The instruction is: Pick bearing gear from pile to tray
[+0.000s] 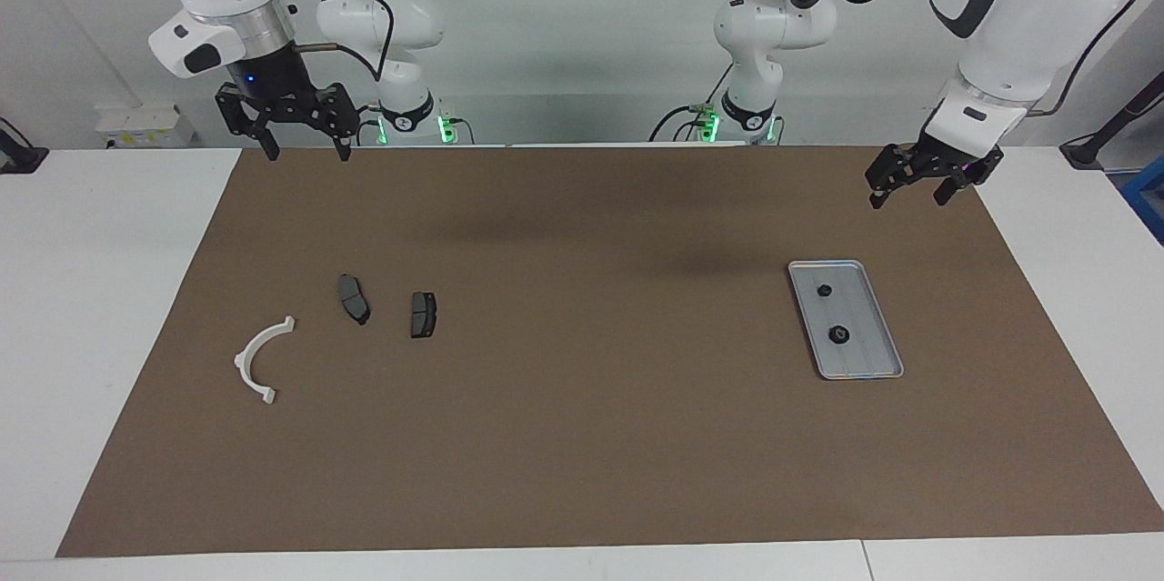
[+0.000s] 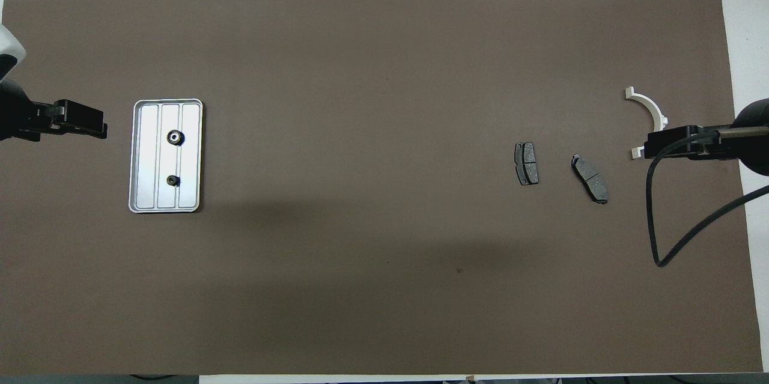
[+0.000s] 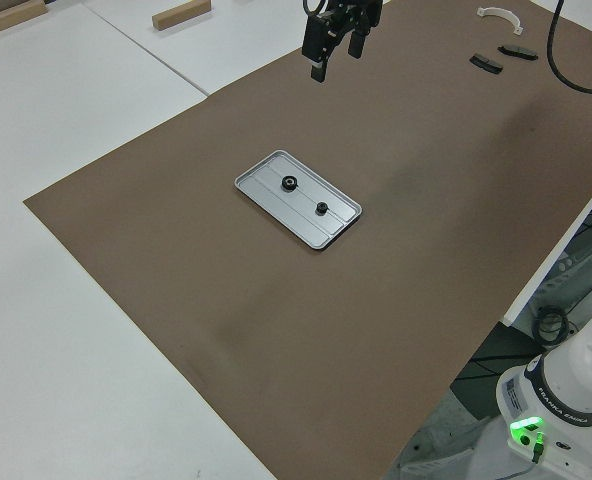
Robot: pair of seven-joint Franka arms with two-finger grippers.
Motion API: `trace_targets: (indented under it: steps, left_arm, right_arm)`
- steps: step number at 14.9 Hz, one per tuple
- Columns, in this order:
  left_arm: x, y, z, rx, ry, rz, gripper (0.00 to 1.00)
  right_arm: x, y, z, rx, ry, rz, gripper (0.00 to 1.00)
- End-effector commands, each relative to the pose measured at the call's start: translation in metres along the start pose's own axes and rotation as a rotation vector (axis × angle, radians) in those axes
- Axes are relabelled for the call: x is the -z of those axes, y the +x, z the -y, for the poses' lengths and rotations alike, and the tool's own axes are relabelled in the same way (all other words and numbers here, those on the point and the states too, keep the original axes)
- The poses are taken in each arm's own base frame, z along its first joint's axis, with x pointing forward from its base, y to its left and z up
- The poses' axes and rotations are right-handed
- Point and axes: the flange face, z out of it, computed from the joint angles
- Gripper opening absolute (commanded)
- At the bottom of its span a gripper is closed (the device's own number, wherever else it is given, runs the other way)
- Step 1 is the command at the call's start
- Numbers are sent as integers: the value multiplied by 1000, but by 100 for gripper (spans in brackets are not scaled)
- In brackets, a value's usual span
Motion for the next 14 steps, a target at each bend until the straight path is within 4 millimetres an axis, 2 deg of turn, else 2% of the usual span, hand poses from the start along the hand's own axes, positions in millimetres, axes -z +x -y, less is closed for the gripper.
trace_targets:
  steps: [1, 14]
  left_arm:
    - [-3, -8, -3, -16, -10, 4, 100]
    - [-2, -8, -6, -31, -13, 2, 100]
  right_arm:
    - [4, -3, -2, -14, 1, 0, 100]
    - [3, -4, -2, -16, 1, 1, 100]
